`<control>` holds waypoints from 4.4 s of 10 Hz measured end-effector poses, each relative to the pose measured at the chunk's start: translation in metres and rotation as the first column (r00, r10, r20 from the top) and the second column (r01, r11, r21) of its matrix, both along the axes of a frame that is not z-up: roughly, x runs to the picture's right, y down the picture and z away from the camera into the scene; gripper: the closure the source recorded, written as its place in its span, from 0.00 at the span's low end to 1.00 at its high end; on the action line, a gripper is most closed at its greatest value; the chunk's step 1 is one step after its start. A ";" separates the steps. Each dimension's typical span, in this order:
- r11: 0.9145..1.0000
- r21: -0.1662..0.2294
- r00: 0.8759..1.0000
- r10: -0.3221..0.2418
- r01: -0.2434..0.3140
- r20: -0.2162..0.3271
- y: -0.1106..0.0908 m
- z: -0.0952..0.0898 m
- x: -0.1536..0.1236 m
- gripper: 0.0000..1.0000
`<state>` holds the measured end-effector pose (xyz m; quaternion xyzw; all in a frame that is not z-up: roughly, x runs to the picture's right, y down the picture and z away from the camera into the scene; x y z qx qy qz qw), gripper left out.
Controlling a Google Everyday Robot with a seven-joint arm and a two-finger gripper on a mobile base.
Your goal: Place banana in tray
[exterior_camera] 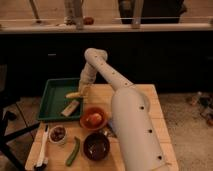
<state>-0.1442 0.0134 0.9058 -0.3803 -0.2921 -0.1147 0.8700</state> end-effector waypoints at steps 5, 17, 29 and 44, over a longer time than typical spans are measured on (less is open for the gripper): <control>1.000 -0.002 1.000 -0.026 0.026 -0.006 0.001 0.005 -0.011 1.00; 0.993 0.012 0.991 -0.116 0.117 -0.063 -0.003 0.014 -0.031 1.00; 0.983 0.024 0.979 -0.181 0.184 -0.094 -0.004 0.007 -0.034 1.00; 0.969 0.049 0.964 -0.233 0.240 -0.125 -0.003 -0.002 -0.034 1.00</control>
